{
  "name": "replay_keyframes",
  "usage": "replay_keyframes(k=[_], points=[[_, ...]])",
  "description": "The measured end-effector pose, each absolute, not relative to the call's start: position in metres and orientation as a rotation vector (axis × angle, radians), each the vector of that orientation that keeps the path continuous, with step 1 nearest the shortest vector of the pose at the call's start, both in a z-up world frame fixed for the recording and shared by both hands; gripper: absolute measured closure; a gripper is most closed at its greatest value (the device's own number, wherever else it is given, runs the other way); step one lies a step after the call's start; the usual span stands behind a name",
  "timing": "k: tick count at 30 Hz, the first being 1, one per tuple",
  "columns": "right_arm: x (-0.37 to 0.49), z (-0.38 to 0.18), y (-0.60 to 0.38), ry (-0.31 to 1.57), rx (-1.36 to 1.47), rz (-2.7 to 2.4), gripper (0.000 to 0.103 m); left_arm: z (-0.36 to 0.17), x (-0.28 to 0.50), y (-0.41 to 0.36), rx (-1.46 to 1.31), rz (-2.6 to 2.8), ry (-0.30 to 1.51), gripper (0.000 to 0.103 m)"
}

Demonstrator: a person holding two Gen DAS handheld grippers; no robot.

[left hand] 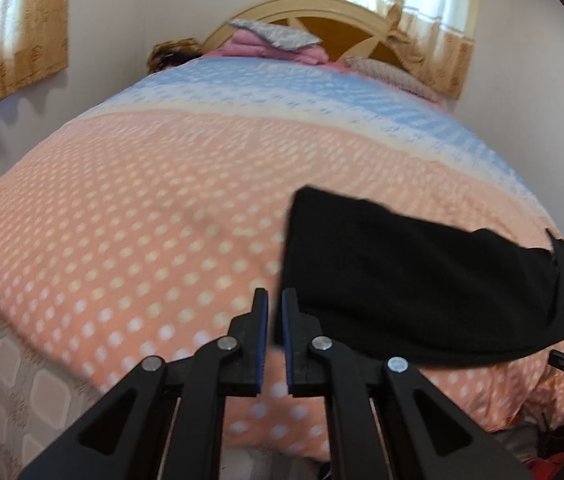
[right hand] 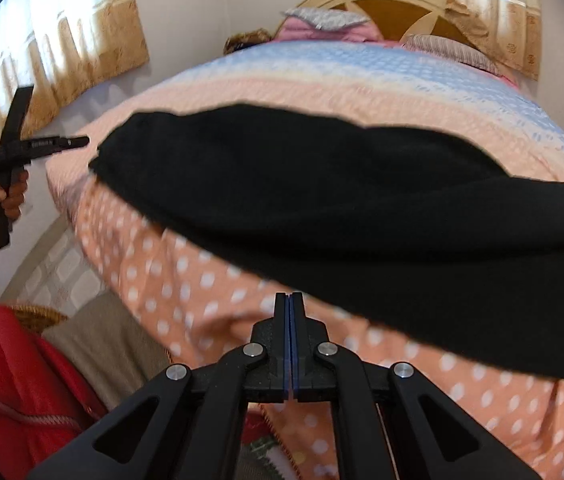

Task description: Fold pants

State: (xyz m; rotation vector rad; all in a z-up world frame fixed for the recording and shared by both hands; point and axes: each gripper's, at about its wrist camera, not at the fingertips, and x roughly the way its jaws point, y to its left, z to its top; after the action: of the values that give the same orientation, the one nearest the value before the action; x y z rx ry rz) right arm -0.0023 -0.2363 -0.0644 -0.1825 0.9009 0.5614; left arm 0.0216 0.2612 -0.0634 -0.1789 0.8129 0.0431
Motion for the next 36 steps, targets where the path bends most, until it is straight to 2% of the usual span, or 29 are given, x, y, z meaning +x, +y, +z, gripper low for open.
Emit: replay_keyframes(k=[3, 6, 8, 9, 10, 15, 19, 24, 26, 27, 28, 31, 35, 36], points=[[-0.006, -0.052, -0.236, 0.862, -0.149, 0.574, 0.103, -0.058, 0.021, 0.269, -0.197, 0.076, 0.821, 0.093], [0.004, -0.027, -0.239, 0.800, -0.047, 0.589, 0.102, -0.048, 0.023, 0.269, -0.207, 0.072, 0.790, 0.086], [0.018, -0.015, -0.239, 0.764, 0.067, 0.607, 0.102, -0.045, 0.025, 0.261, -0.177, 0.062, 0.769, 0.069], [0.025, -0.013, -0.236, 0.766, 0.097, 0.607, 0.102, -0.044, 0.030, 0.257, -0.161, 0.063, 0.767, 0.052], [0.033, -0.013, -0.229, 0.778, 0.119, 0.608, 0.102, -0.044, 0.033, 0.254, -0.158, 0.059, 0.755, 0.045], [0.059, -0.025, -0.191, 0.877, 0.257, 0.748, 0.101, -0.054, 0.040, 0.254, -0.216, 0.000, 0.763, 0.042], [0.060, -0.043, -0.159, 0.940, 0.230, 0.790, 0.101, -0.076, 0.050, 0.240, -0.139, -0.005, 0.809, 0.042], [0.053, -0.056, -0.133, 0.998, 0.214, 0.845, 0.101, -0.085, 0.052, 0.242, -0.207, -0.024, 0.820, 0.043], [0.051, -0.056, -0.132, 0.994, 0.232, 0.857, 0.101, -0.082, 0.049, 0.240, -0.184, -0.031, 0.808, 0.062], [0.050, -0.055, -0.133, 0.986, 0.240, 0.858, 0.101, -0.081, 0.048, 0.238, -0.164, -0.029, 0.803, 0.079], [0.049, -0.054, -0.133, 0.970, 0.233, 0.846, 0.101, -0.079, 0.046, 0.237, -0.139, -0.024, 0.796, 0.089], [0.038, -0.051, -0.125, 0.911, 0.096, 0.785, 0.101, -0.076, 0.044, 0.241, -0.160, -0.045, 0.796, 0.089], [0.035, -0.057, -0.118, 0.942, 0.027, 0.789, 0.101, -0.074, 0.042, 0.245, -0.180, -0.056, 0.801, 0.089], [0.035, -0.059, -0.119, 0.950, 0.025, 0.792, 0.101, -0.073, 0.041, 0.247, -0.187, -0.057, 0.799, 0.083]])
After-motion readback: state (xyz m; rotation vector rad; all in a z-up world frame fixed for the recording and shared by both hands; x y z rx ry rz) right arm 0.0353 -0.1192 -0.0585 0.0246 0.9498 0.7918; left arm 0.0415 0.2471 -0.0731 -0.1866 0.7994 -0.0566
